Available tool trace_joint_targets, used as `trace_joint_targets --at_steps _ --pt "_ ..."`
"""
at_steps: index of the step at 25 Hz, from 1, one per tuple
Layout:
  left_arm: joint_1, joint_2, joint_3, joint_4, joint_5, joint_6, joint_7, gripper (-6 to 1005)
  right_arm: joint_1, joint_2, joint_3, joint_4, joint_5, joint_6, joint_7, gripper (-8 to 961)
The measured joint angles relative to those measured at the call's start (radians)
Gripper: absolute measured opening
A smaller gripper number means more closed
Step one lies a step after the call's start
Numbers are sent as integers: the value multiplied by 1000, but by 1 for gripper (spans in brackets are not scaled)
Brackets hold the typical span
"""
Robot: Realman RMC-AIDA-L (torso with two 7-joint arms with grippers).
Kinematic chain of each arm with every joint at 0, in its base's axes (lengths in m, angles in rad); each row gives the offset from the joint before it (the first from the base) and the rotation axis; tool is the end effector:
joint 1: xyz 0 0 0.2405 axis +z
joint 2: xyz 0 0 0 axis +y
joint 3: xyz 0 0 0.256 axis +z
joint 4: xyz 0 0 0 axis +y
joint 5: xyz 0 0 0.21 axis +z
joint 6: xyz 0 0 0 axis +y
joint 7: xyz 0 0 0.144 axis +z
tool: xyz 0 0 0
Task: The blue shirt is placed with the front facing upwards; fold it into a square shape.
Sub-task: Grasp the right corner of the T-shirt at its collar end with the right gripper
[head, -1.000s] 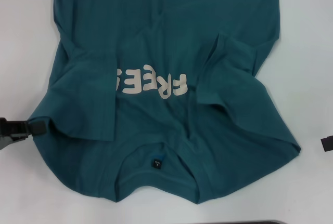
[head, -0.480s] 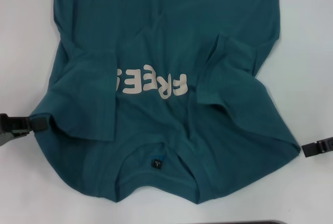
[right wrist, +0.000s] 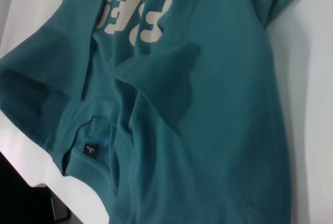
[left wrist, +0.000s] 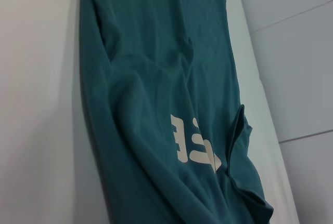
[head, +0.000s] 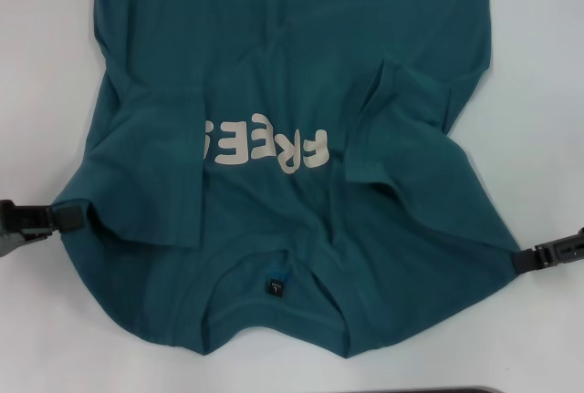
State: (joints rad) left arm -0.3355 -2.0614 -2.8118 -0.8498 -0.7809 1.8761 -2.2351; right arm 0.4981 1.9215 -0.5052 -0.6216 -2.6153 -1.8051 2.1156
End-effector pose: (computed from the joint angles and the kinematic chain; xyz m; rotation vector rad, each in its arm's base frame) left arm -0.3410 0.2366 0.0567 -2.1904 -2.0230 -0.6729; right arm 0.3483 0.2619 0.0506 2.4623 -1.9037 -0.0726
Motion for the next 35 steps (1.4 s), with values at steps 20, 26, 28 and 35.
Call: trace_joint_targets --at_steps 20,26,28,35 --pt "4 0 3 0 4 2 1 16 24 10 -39 28 2 49 86 744" --pt "1 0 3 0 6 2 2 15 29 11 -39 28 3 52 116 741" --pt "0 0 3 0 7 2 2 15 31 13 -38 28 4 53 118 740" --pt "0 0 4 0 8 2 2 15 44 20 -29 42 30 43 109 736"
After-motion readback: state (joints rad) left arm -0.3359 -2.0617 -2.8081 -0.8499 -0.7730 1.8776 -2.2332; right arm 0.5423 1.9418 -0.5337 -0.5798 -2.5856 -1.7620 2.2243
